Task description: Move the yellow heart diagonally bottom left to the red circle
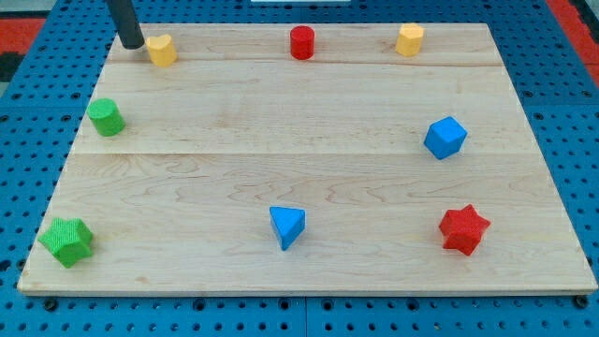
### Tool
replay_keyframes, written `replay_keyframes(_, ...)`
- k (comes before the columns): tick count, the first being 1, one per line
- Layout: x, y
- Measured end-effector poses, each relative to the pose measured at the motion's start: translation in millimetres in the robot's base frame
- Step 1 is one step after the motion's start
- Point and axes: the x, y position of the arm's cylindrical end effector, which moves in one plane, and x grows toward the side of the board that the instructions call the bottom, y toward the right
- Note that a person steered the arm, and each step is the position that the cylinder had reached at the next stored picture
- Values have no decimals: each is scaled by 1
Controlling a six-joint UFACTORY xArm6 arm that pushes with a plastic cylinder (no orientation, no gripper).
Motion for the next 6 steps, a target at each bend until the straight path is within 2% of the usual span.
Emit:
replay_keyframes(1, 42, 56)
replay_keyframes(2, 104, 135)
replay_keyframes(3, 110, 130)
replay_keyframes(4, 126, 213)
replay_keyframes(5, 68, 275)
replay_keyframes(6, -2, 277)
